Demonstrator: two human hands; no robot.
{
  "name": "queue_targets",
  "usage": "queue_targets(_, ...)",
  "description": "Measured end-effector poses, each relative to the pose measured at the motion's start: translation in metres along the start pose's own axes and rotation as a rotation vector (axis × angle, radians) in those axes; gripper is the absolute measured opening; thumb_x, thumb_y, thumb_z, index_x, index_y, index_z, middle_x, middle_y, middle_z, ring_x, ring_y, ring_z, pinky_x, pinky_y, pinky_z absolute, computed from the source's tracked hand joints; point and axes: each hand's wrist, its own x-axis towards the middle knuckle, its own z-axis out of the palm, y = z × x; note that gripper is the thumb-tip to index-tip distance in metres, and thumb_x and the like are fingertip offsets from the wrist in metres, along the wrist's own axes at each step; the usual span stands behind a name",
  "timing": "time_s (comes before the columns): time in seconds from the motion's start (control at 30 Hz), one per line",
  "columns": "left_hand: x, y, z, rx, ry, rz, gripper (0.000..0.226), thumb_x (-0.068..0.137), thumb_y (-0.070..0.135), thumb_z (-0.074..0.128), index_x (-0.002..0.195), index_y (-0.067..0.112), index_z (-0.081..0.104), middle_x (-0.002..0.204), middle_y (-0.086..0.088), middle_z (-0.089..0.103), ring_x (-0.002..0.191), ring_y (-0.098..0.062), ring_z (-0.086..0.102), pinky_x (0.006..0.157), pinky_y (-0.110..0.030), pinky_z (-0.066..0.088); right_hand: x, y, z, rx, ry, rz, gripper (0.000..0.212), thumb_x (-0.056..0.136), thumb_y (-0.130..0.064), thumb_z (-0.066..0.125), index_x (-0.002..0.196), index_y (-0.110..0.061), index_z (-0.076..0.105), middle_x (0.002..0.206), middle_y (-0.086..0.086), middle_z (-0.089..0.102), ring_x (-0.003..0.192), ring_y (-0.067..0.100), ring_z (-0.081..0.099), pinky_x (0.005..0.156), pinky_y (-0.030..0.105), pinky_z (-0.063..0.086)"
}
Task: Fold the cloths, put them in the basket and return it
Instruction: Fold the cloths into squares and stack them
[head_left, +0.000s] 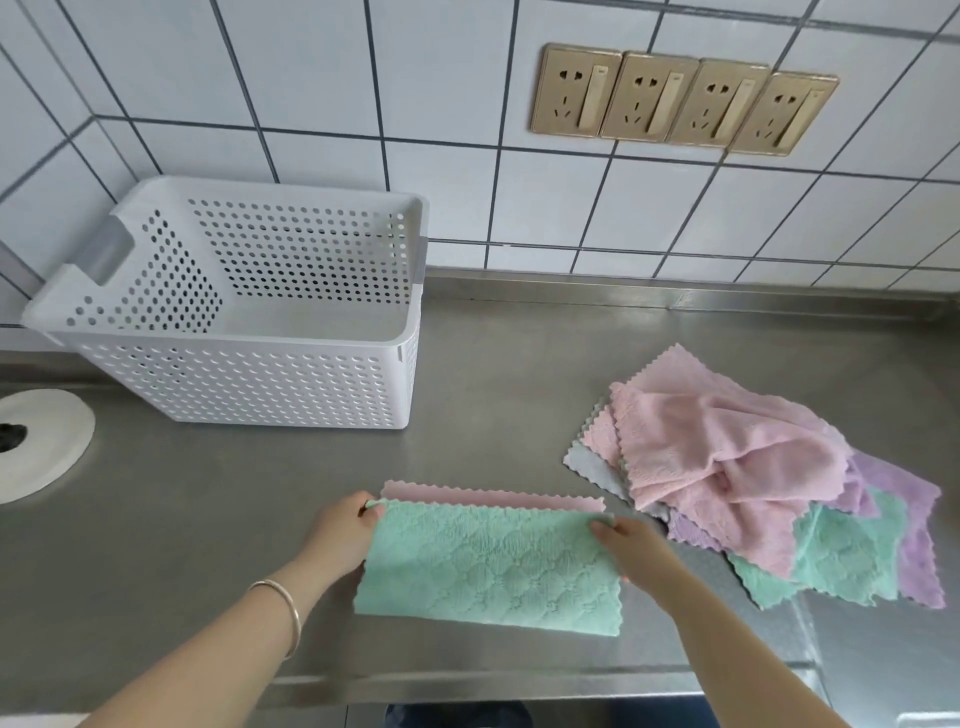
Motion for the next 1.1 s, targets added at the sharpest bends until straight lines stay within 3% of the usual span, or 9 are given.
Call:
queue_targets(0.17, 0.016, 0.004, 0.007, 0.104, 0.06, -0.036, 0.022, 0.096, 0.028, 0.042, 0.079, 0.017, 0.05, 0.088, -0.015, 0.066, 0.087, -0.033, 0.058, 0.073, -0.037, 0.044, 0.019, -0.01, 0.003, -0.177, 0.051, -0.016, 0.029, 0.098, -0.03, 0.042, 0.073, -0.02, 0.051, 0.062, -0.004, 0.048, 0.054, 0.008, 0.043, 0.048, 0.022, 0.032)
queue_targets(0.33, 0.025, 0.009, 0.008, 0.159, 0.103, -0.019, 0.03, 0.096, 0.029, 0.042, 0.068, 0.018, 0.041, 0.088, -0.016, 0.064, 0.087, -0.033, 0.058, 0.066, -0.034, 0.036, 0.031, -0.008, 0.006, -0.234, 0.082, -0.024, 0.026, 0.098, -0.027, 0.04, 0.091, -0.014, 0.061, 0.063, -0.007, 0.047, 0.057, 0.004, 0.042, 0.047, 0.019, 0.029)
queue_targets(0.43, 0.027, 0.013, 0.01, 0.21, 0.136, -0.031, 0.03, 0.096, 0.031, 0.043, 0.07, 0.016, 0.04, 0.09, -0.017, 0.065, 0.088, -0.034, 0.058, 0.064, -0.032, 0.033, 0.033, -0.006, 0.009, -0.274, 0.105, -0.015, 0.026, 0.097, -0.024, 0.04, 0.08, -0.012, 0.056, 0.062, -0.005, 0.047, 0.058, 0.01, 0.045, 0.048, 0.021, 0.03)
queue_targets(0.63, 0.029, 0.018, 0.014, 0.287, 0.159, -0.03, 0.029, 0.097, 0.034, 0.04, 0.078, 0.012, 0.044, 0.09, -0.019, 0.065, 0.088, -0.035, 0.058, 0.064, -0.033, 0.036, 0.038, -0.002, 0.014, -0.263, 0.145, -0.004, 0.028, 0.096, -0.023, 0.041, 0.077, -0.009, 0.057, 0.061, -0.001, 0.048, 0.068, 0.022, 0.051, 0.06, 0.026, 0.036)
queue_targets(0.8, 0.029, 0.018, 0.018, 0.31, 0.212, -0.01, 0.03, 0.096, 0.034, 0.042, 0.086, 0.007, 0.052, 0.086, -0.021, 0.066, 0.085, -0.037, 0.061, 0.067, -0.037, 0.045, 0.043, -0.002, 0.014, -0.309, 0.148, 0.023, 0.031, 0.097, -0.023, 0.038, 0.082, -0.007, 0.06, 0.063, 0.0, 0.05, 0.061, 0.016, 0.048, 0.052, 0.025, 0.036)
queue_targets(0.93, 0.03, 0.019, 0.019, 0.344, 0.224, -0.005, 0.033, 0.096, 0.035, 0.04, 0.092, 0.005, 0.054, 0.087, -0.02, 0.066, 0.085, -0.037, 0.062, 0.067, -0.037, 0.045, 0.045, -0.005, 0.016, -0.366, 0.15, 0.048, 0.035, 0.098, -0.025, 0.034, 0.097, -0.005, 0.063, 0.072, 0.002, 0.054, 0.077, 0.023, 0.053, 0.066, 0.027, 0.039)
queue_targets(1.1, 0.032, 0.021, 0.021, 0.336, 0.227, -0.01, 0.027, 0.096, 0.034, 0.041, 0.082, 0.012, 0.043, 0.09, -0.019, 0.067, 0.087, -0.036, 0.062, 0.064, -0.034, 0.04, 0.048, -0.01, 0.02, -0.337, 0.181, 0.119, 0.036, 0.097, -0.027, 0.034, 0.108, -0.008, 0.063, 0.101, 0.011, 0.064, 0.089, 0.025, 0.057, 0.077, 0.031, 0.046)
